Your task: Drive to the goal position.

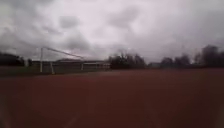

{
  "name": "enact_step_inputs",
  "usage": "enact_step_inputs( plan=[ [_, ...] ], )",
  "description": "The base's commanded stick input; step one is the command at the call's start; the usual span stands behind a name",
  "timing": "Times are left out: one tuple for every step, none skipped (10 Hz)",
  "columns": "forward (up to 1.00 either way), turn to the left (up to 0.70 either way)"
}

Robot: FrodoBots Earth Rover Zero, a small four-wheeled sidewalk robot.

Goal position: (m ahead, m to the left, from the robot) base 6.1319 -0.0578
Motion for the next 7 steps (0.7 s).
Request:
enact_step_inputs(
  plan=[
    [0.85, 0.0],
    [0.85, 0.0],
    [0.85, 0.0],
    [0.85, 0.0],
    [0.85, 0.0],
    [0.85, 0.0],
    [0.85, 0.0]
  ],
)
